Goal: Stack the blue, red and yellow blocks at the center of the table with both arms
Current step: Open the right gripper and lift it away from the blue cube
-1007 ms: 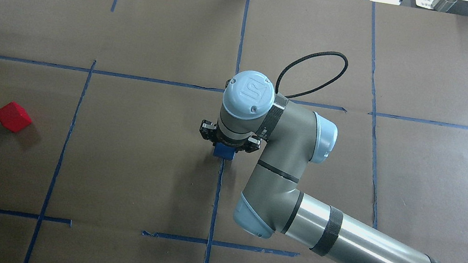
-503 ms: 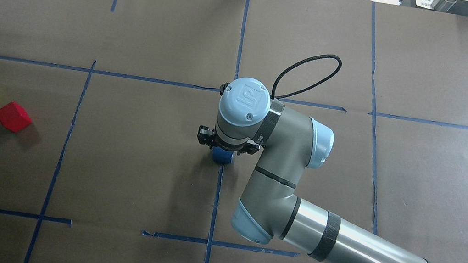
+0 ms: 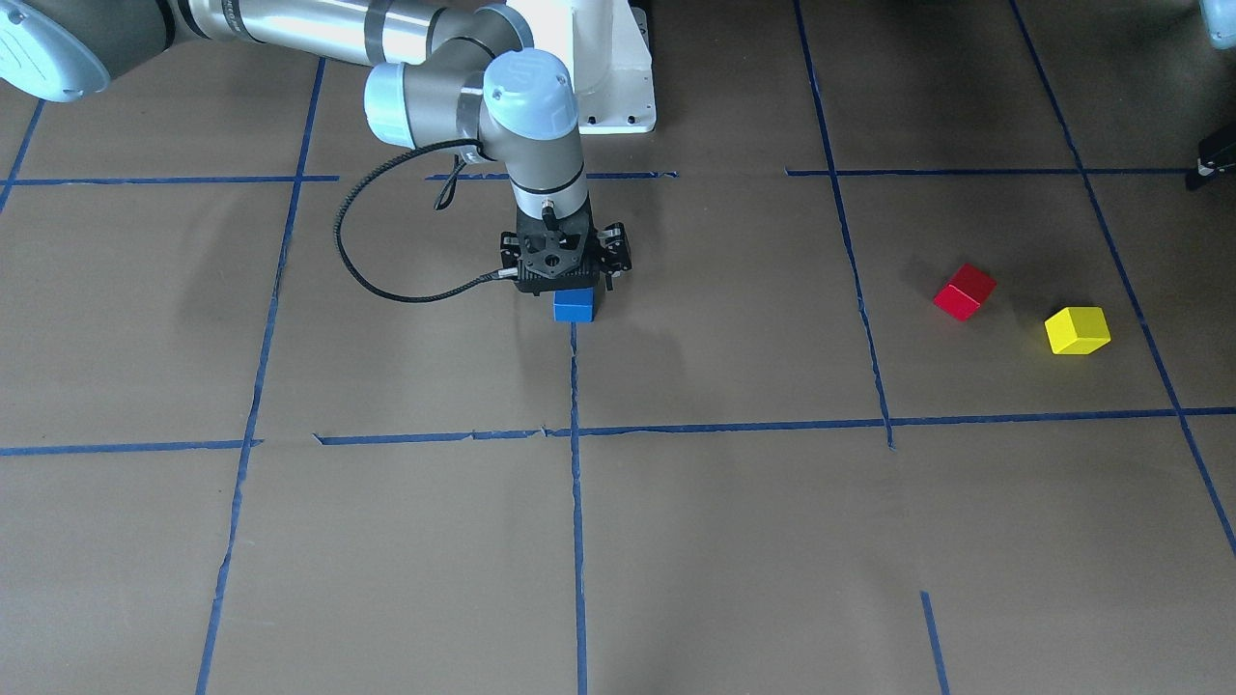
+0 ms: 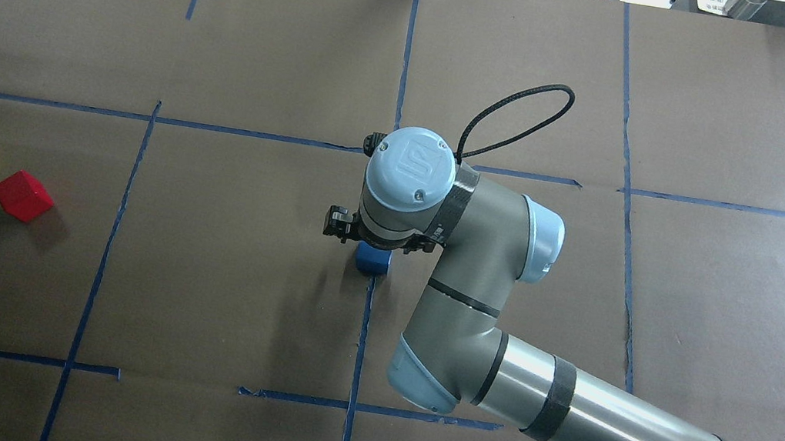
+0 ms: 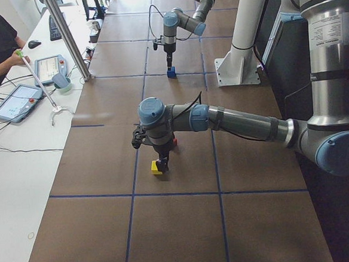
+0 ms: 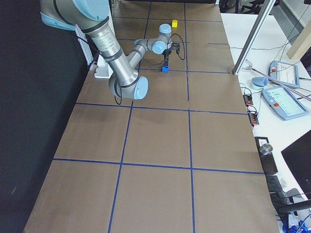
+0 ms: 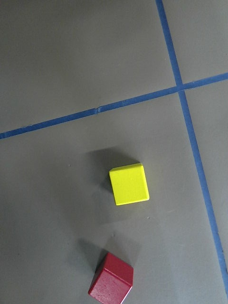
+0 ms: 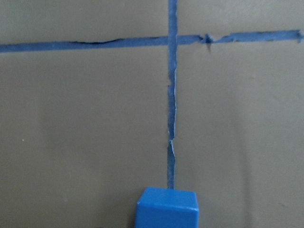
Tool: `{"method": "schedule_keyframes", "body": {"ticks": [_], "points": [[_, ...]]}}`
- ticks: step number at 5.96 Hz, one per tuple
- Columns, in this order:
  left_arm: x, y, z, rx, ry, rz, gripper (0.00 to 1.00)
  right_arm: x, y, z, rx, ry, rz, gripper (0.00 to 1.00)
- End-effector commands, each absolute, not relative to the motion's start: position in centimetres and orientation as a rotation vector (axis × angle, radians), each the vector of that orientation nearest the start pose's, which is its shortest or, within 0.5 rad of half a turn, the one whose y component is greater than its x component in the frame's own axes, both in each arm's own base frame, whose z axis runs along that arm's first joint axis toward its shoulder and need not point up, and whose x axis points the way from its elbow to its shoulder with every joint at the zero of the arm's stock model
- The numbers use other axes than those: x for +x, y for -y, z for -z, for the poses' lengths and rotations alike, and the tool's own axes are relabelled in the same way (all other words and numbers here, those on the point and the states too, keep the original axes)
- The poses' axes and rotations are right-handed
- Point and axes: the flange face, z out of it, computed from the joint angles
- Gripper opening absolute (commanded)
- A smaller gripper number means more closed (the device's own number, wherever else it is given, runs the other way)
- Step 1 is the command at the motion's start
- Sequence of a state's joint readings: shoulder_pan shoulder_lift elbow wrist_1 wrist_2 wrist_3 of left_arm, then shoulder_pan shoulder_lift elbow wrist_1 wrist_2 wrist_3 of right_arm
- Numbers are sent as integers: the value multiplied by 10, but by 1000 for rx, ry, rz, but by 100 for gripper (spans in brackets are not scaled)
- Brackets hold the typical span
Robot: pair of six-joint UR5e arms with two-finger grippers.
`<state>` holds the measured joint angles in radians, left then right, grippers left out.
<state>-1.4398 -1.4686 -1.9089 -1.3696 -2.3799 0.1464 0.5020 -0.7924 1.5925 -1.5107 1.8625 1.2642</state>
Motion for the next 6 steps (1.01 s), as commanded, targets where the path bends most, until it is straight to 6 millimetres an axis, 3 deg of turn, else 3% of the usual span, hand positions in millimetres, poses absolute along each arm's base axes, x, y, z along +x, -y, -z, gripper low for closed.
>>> {"method": "schedule_keyframes", "body": {"ticks": [1, 2, 3, 4, 5, 6], "points": [[51, 453, -537, 112, -824, -397, 100, -455, 435, -182, 56, 960, -90, 100], [105, 449, -528, 43, -839, -269, 100, -412, 423, -209, 77, 962, -77, 100], [147, 446, -519, 139, -830, -310, 100, -400, 422, -219, 86, 954, -67, 100], [174, 442, -526, 183, -805, -386, 99, -401, 421, -219, 87, 953, -65, 100], [222, 438, -526, 315, -820, -574, 99, -402, 420, -219, 88, 954, -65, 100], [238, 437, -543, 412, -817, -633, 99, -405, 420, -222, 85, 947, -65, 100]]}}
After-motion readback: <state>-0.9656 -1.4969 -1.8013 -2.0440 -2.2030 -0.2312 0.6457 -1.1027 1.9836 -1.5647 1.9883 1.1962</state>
